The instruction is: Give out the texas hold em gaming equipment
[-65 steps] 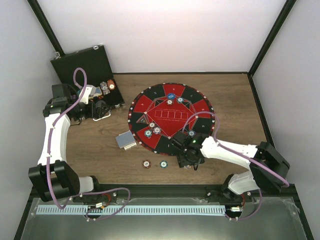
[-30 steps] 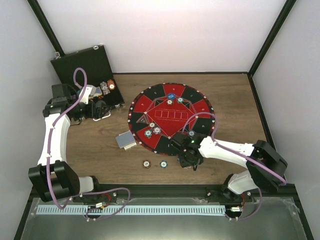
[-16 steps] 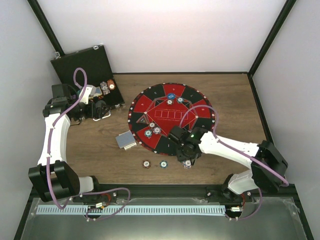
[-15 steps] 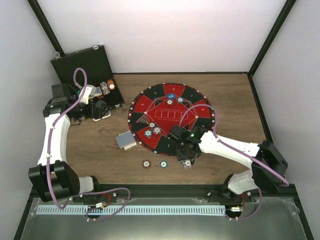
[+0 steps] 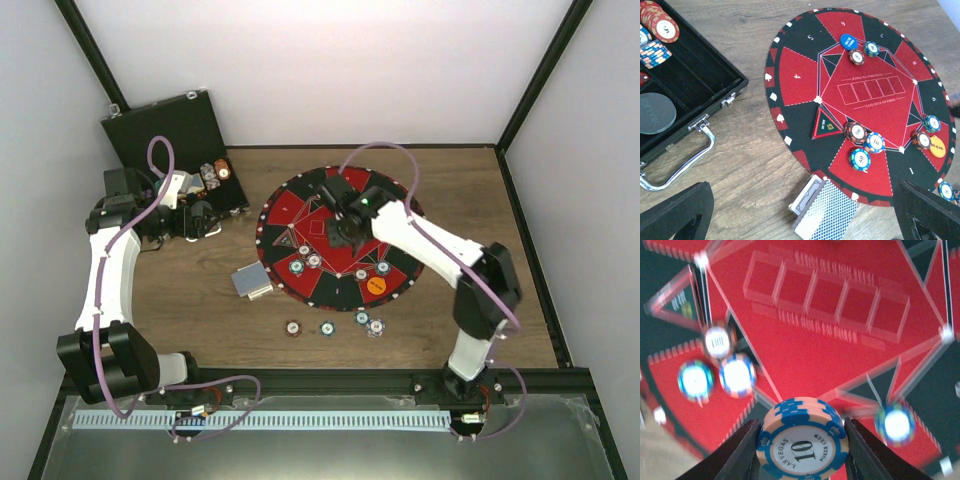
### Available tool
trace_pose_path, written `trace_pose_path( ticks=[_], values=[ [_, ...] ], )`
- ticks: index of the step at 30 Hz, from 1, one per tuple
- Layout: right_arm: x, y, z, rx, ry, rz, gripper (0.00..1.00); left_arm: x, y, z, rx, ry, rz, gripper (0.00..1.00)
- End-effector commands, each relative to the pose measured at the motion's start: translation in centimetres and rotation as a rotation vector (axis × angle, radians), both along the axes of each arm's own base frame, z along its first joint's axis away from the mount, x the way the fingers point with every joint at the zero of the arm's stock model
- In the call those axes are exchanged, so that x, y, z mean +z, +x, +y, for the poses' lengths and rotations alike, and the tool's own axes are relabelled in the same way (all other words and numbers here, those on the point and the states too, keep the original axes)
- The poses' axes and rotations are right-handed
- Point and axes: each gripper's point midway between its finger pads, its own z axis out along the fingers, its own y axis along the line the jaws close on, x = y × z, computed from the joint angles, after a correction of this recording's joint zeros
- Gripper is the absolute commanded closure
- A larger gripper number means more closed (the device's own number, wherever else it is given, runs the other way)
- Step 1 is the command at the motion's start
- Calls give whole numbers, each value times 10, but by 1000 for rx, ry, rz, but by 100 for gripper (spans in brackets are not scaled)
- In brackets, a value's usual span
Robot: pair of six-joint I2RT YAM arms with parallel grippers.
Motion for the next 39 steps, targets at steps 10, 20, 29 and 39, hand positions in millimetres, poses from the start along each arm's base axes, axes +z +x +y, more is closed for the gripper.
trace_pose_path(
  ticks=[10, 20, 29, 39],
  values=[
    [-37, 187, 82, 78, -8, -133, 64, 14, -2, -3, -12, -15, -29, 0],
    [-97, 219, 68, 54, -51, -135, 64, 10, -1, 0, -10, 1, -21, 0],
    [-103, 229, 61, 47, -72, -159, 64, 10, -3, -1, -11, 2, -17, 0],
    [-115, 234, 59, 45, -76, -160, 52, 9, -4, 0, -13, 6, -12, 0]
  ],
)
